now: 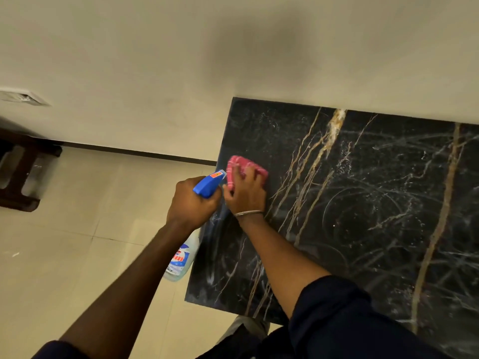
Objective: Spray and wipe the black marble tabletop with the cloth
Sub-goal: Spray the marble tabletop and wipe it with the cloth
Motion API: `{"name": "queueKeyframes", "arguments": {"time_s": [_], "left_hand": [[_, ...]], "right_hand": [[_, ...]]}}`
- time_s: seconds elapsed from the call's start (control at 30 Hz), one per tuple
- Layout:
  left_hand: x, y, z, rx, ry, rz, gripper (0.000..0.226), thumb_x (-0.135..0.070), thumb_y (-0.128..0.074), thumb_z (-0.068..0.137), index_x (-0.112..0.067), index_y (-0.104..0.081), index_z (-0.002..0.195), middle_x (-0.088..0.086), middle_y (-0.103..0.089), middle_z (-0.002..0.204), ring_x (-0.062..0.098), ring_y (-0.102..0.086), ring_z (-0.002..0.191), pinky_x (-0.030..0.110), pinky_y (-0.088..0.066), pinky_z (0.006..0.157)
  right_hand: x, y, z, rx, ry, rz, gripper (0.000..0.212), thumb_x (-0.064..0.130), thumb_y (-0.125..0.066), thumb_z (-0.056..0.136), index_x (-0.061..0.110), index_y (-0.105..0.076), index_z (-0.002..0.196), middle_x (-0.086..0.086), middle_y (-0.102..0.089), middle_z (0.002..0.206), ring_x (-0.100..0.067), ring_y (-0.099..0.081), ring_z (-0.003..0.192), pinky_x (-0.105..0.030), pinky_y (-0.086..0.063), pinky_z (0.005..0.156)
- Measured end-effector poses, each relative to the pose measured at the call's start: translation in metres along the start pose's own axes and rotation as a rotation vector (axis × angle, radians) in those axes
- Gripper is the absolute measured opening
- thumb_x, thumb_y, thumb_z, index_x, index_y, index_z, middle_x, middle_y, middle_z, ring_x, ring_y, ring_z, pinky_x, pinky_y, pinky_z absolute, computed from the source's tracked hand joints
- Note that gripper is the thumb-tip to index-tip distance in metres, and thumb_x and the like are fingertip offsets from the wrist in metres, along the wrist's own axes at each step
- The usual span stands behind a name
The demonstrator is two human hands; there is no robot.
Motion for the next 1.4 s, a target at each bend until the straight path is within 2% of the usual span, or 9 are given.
{"name": "queueKeyframes", "arguments": {"time_s": [0.07,0.13,0.3,0.4,0.67,0.83,0.9,1.17,1.4], "left_hand": [[-0.001,-0.001,0.003,0.008,0.004,-0.002,0.015,-0.027,-0.066,0.087,-0.016,-0.057,0.081,-0.004,-0.051,0.058,0.012,-0.047,0.051,0.016,-0.038,0.054],[-0.003,-0.002,0.008,0.016,0.002,0.005,0.016,-0.028,-0.066,0.087,-0.016,-0.057,0.083,-0.006,-0.05,0.058,0.012,-0.048,0.051,0.014,-0.037,0.054],[-0.002,0.002,0.017,0.024,0.011,0.052,0.015,-0.019,-0.064,0.088,-0.015,-0.055,0.077,-0.003,-0.047,0.056,0.011,-0.044,0.049,0.014,-0.035,0.052],[0.007,0.009,0.018,0.001,0.025,0.049,0.014,-0.018,-0.064,0.086,-0.015,-0.056,0.076,0.001,-0.05,0.057,0.012,-0.046,0.05,0.016,-0.038,0.052],[0.018,0.012,0.014,-0.012,0.038,0.053,0.016,-0.021,-0.065,0.087,-0.016,-0.055,0.074,0.0,-0.052,0.056,0.014,-0.049,0.051,0.021,-0.042,0.054],[0.028,0.016,0.0,-0.038,0.097,0.031,0.015,-0.018,-0.064,0.087,-0.014,-0.055,0.075,0.005,-0.052,0.058,0.016,-0.05,0.052,0.021,-0.043,0.054],[0.031,0.017,-0.008,-0.047,0.11,0.023,0.017,-0.017,-0.064,0.087,-0.015,-0.054,0.073,0.005,-0.051,0.057,0.015,-0.048,0.051,0.021,-0.041,0.054],[0.032,0.025,-0.029,-0.088,0.123,0.0,0.029,-0.017,-0.065,0.086,-0.025,-0.048,0.063,-0.001,-0.047,0.052,0.013,-0.043,0.047,0.023,-0.038,0.052],[0.042,0.026,-0.044,-0.11,0.171,-0.008,0.025,-0.017,-0.065,0.086,-0.022,-0.049,0.067,0.001,-0.047,0.055,0.012,-0.042,0.049,0.02,-0.035,0.052]], "right_hand": [[0.039,-0.005,-0.011,0.013,0.355,0.063,0.057,0.037,-0.074,0.076,0.008,-0.057,0.122,-0.024,-0.058,0.115,-0.039,-0.06,0.099,-0.046,-0.059,0.071],[0.036,-0.008,-0.008,0.047,0.494,0.048,0.064,0.045,-0.076,0.075,0.011,-0.057,0.125,-0.022,-0.058,0.116,-0.038,-0.061,0.099,-0.042,-0.059,0.068],[-0.084,0.013,0.04,-0.056,-0.091,-0.098,0.075,0.071,-0.048,0.084,0.022,-0.045,0.14,-0.018,-0.048,0.122,-0.035,-0.051,0.101,-0.041,-0.051,0.079],[-0.08,0.014,0.05,-0.043,-0.25,-0.105,0.079,0.071,-0.045,0.086,0.017,-0.039,0.144,-0.019,-0.044,0.126,-0.034,-0.051,0.103,-0.041,-0.049,0.082],[0.033,-0.015,0.021,0.123,0.591,-0.097,0.078,0.064,-0.056,0.086,0.016,-0.042,0.145,-0.02,-0.053,0.13,-0.032,-0.058,0.109,-0.038,-0.052,0.084],[-0.039,0.004,0.069,0.073,0.154,-0.127,0.065,0.058,-0.049,0.091,0.022,-0.041,0.144,-0.018,-0.044,0.133,-0.035,-0.048,0.114,-0.044,-0.047,0.089],[-0.03,0.004,0.061,0.066,0.112,-0.109,0.059,0.051,-0.047,0.091,0.022,-0.042,0.143,-0.018,-0.044,0.135,-0.036,-0.046,0.117,-0.048,-0.043,0.094],[0.033,-0.022,-0.046,0.215,0.925,-0.08,0.061,0.048,-0.059,0.08,0.034,-0.045,0.137,-0.01,-0.052,0.124,-0.029,-0.049,0.111,-0.042,-0.044,0.083],[-0.003,-0.001,0.045,0.169,0.385,-0.105,0.054,0.039,-0.054,0.086,0.028,-0.05,0.139,-0.013,-0.049,0.126,-0.034,-0.047,0.114,-0.045,-0.043,0.088]]}}
Point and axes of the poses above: each hand's wrist, its own z-axis towards the middle knuckle, its own y-axis out of the back of the hand, x = y × z, the point moved 10 cm from there along z, towards the middle knuckle
